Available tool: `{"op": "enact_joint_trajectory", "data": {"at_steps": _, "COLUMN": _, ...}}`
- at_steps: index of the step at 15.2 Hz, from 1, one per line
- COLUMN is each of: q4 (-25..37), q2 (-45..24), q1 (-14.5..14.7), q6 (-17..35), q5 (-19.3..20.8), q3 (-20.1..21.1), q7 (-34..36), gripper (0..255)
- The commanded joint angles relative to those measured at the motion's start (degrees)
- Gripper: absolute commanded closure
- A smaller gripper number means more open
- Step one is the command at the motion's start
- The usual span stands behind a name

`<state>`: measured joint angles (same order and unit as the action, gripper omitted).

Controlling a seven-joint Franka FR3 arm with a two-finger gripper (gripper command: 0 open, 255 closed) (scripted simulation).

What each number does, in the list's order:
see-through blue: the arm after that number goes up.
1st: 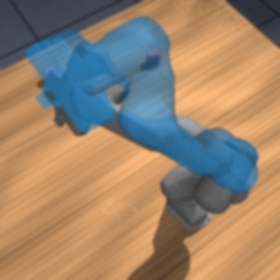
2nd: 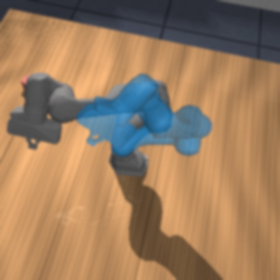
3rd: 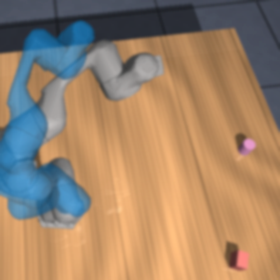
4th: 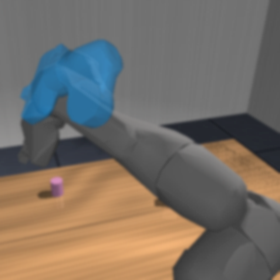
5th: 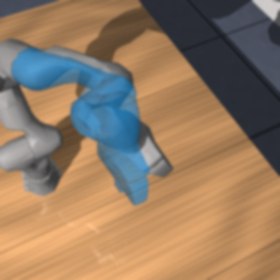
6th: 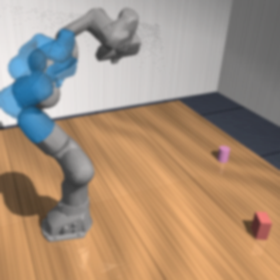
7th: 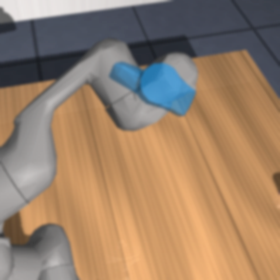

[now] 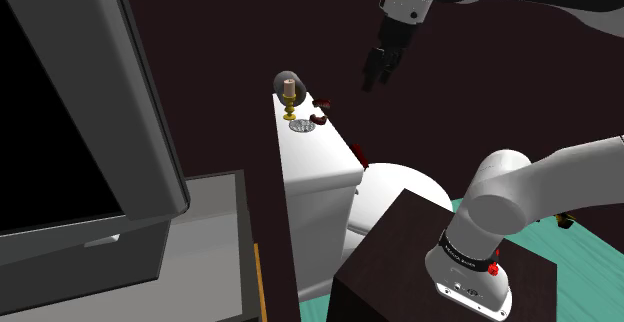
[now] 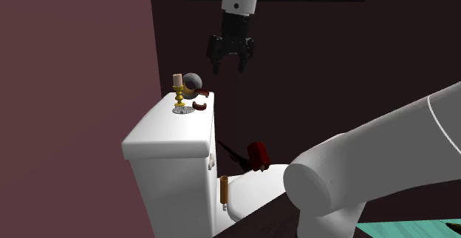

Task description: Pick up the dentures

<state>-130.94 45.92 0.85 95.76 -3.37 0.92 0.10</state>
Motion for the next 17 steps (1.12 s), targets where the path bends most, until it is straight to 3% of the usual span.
{"op": "enact_joint_trajectory", "data": {"at_steps": 1, "q4": 0.0, "q2": 0.0, "q1": 0.0, "q6": 0.0, "q5": 0.0, "q3": 0.0, "q7": 0.0, "gripper": 0}}
{"op": "enact_joint_trajectory", "data": {"at_steps": 13, "q4": 7.9, "q2": -23.7, "q1": -3.3, "q6": 16.0, "q5": -7.0, "q3": 1.6, "q7": 14.3, "gripper": 0}}
{"op": "enact_joint_trajectory", "data": {"at_steps": 17, "q4": 6.2, "q2": -24.8, "q1": -3.4, "q6": 18.9, "q5": -7.5, "q3": 1.6, "q7": 14.5, "gripper": 0}}
